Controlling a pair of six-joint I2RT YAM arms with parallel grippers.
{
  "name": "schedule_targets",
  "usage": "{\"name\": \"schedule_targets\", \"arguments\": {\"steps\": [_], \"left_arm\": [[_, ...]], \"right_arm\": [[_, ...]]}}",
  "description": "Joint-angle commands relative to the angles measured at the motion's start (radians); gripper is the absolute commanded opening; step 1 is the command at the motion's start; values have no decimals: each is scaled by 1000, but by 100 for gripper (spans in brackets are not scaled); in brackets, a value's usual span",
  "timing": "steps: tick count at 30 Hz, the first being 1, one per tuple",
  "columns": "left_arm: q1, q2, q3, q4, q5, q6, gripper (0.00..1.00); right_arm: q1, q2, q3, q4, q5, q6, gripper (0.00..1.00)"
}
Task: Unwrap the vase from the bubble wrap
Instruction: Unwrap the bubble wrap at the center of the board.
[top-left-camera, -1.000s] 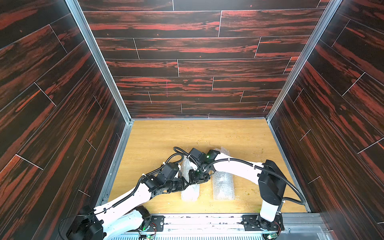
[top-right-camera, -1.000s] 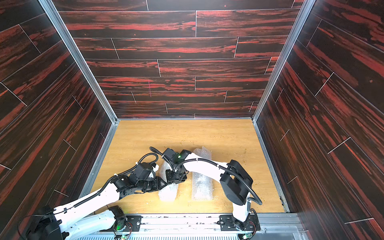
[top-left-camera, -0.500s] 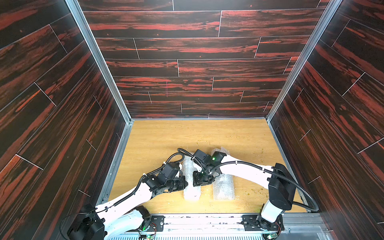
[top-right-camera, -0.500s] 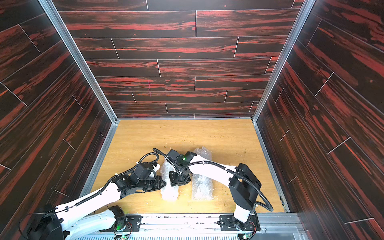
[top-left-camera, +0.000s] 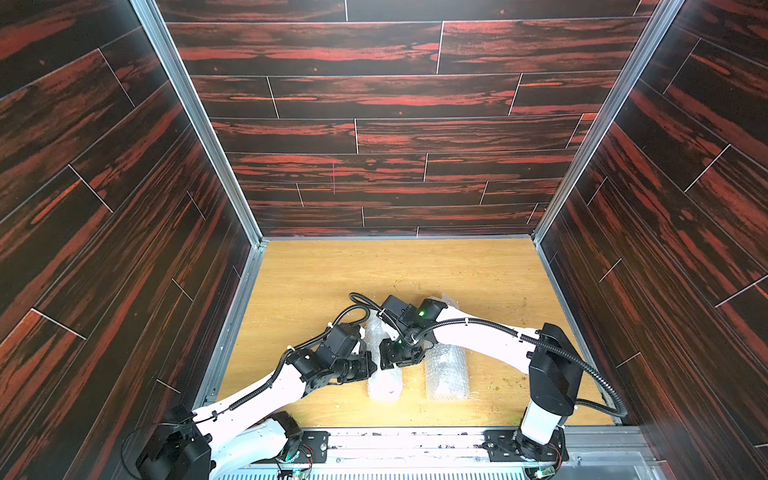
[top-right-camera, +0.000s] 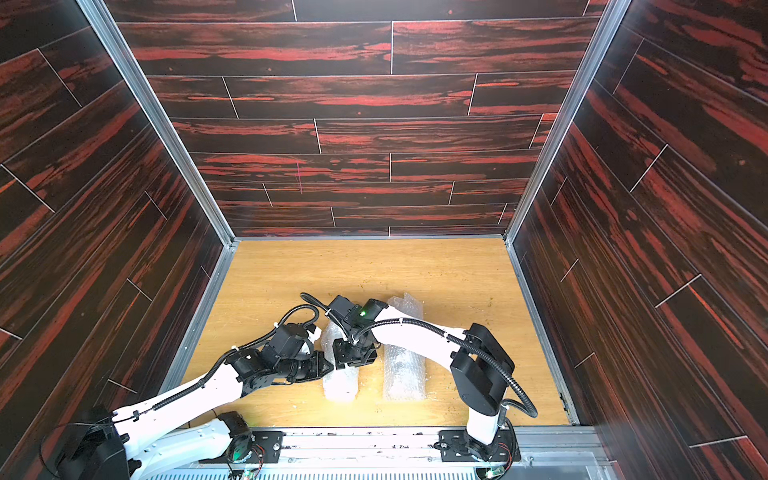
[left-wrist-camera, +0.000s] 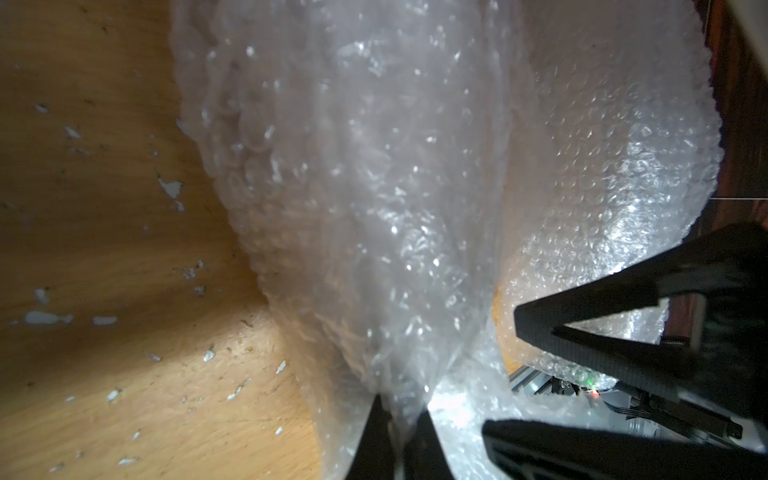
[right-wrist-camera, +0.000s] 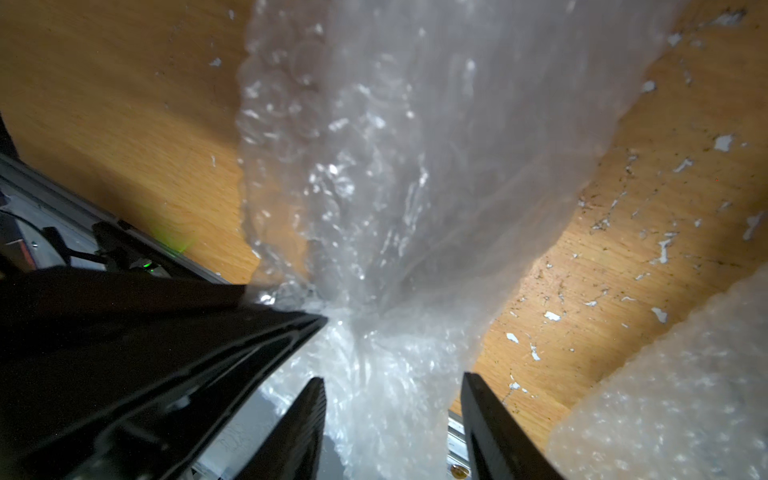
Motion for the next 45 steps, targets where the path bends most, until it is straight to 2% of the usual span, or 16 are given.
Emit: {"name": "schedule_targets", "arguments": {"steps": [1, 4, 5, 7, 9, 14, 26, 37, 45], "left_arm": [[-3, 20, -4, -41, -35, -4, 8], [-3, 17, -6, -30, -29, -11, 5], [-3, 16, -7, -28, -29, -12, 5], [-3, 11, -11, -26, -28, -17, 4], [-3, 8, -14, -31, -29, -16, 3], [-3, -2, -16, -55, -35, -3, 1], [-2, -1, -35, -120, -81, 60, 0], [-3, -35, -40, -169, -108, 91, 0], [-1, -48, -48, -181, -117, 85, 0]], "right_arm": [[12, 33, -40, -23, 11, 15, 56], [13, 37, -68, 13, 3, 20, 53], [13, 39, -76, 23, -1, 24, 48], [13, 40, -85, 42, 0, 29, 31], [13, 39, -80, 49, 1, 29, 17], [12, 30, -35, 45, 24, 27, 0], [-61, -89, 44, 57, 120, 68, 0], [-91, -185, -77, 87, 170, 125, 0], [-160, -320, -263, 121, 177, 229, 0]]}}
